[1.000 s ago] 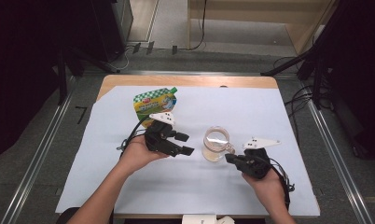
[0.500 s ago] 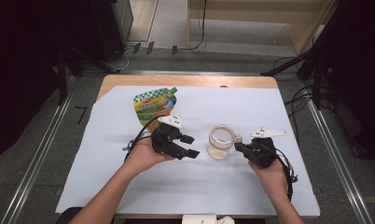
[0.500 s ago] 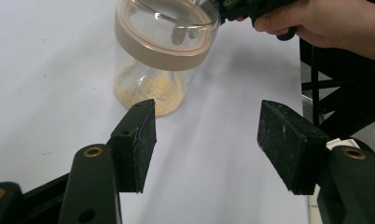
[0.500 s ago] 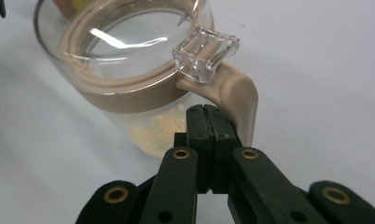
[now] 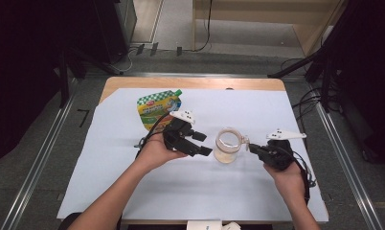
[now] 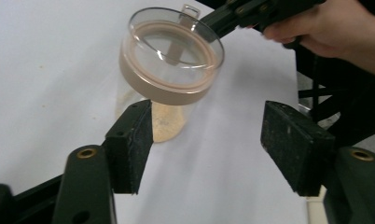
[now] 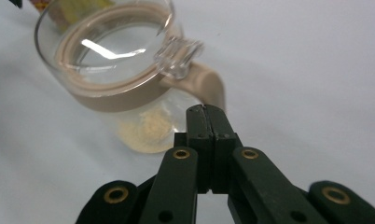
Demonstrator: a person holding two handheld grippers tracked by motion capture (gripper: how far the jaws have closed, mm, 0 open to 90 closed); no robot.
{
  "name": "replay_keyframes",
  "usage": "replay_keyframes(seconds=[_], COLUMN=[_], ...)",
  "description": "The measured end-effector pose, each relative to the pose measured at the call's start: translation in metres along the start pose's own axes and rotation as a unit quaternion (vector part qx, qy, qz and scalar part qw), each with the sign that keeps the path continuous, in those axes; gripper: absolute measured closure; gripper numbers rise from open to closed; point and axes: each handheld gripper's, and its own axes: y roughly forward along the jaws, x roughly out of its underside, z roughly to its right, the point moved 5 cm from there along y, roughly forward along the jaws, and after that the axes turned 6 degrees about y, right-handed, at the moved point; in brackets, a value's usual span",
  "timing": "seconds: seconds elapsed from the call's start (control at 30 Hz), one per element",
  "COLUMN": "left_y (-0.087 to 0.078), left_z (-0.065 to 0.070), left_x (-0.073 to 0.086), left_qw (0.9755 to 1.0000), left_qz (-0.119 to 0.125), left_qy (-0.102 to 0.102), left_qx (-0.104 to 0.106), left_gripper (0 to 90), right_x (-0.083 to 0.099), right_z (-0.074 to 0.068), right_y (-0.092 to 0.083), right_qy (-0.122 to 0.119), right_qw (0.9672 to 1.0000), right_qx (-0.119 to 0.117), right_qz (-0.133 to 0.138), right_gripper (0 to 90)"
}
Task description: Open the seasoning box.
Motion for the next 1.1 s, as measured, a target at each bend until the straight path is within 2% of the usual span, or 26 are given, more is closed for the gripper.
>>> replay_keyframes(seconds=[0.1,0.13,0.27,0.4,0.5,0.57,0.63,0.7,0.8,0.83,1.0,1.1], left_y=[0.002,0.006,0.012,0.024,0.032,0.037,0.042,0.047,0.054,0.054,0.064,0.071], left_z=[-0.002,-0.004,-0.008,-0.016,-0.019,-0.02,-0.02,-0.02,-0.019,-0.019,-0.017,-0.017], left_x=[-0.004,-0.007,-0.013,-0.019,-0.02,-0.019,-0.016,-0.015,-0.014,-0.014,-0.01,-0.011], left_qw=[0.9999,0.9997,0.9994,0.9995,0.9996,0.9996,0.9996,0.9998,0.9991,0.9991,0.9972,0.9966], left_qz=[0.016,0.022,0.03,0.014,0.013,0.009,-0.001,-0.007,-0.009,-0.009,-0.025,-0.02], left_qy=[0.004,0.007,0.012,-0.007,0.009,0.009,0.014,0.018,0.039,0.039,0.064,0.071], left_qx=[0.003,0.008,0.012,0.029,0.023,0.024,0.023,0.011,-0.01,-0.01,-0.03,-0.037], left_gripper=[30.9,30.5,30.1,30.1,28.8,28.4,28.1,27.0,23.5,22.1,17.8,13.7], right_x=[-0.004,-0.005,-0.006,-0.008,-0.009,-0.008,-0.007,-0.006,-0.005,-0.005,-0.002,-0.001], right_z=[0.006,0.01,0.014,0.014,0.016,0.016,0.016,0.016,0.016,0.016,0.017,0.017], right_y=[-0.007,-0.005,0.004,0.014,0.016,0.016,0.017,0.017,0.019,0.019,0.022,0.022], right_qy=[0.005,0.019,0.025,0.017,0.012,0.024,0.022,0.02,0.025,0.025,0.023,0.024], right_qw=[0.9998,0.9997,0.9996,0.9998,0.9999,0.9997,0.9998,0.9998,0.9997,0.9997,0.9996,0.9996], right_qx=[0.011,0.006,0.005,-0.002,-0.001,-0.007,-0.002,0.001,0.007,0.007,0.011,0.013], right_qz=[0.014,0.016,0.01,0.002,0.003,0.003,0.001,-0.002,0.0,0.0,-0.008,-0.008], right_gripper=[90.0,90.0,90.0,90.0,90.0,90.0,90.0,90.0,90.0,90.0,90.0,90.0])
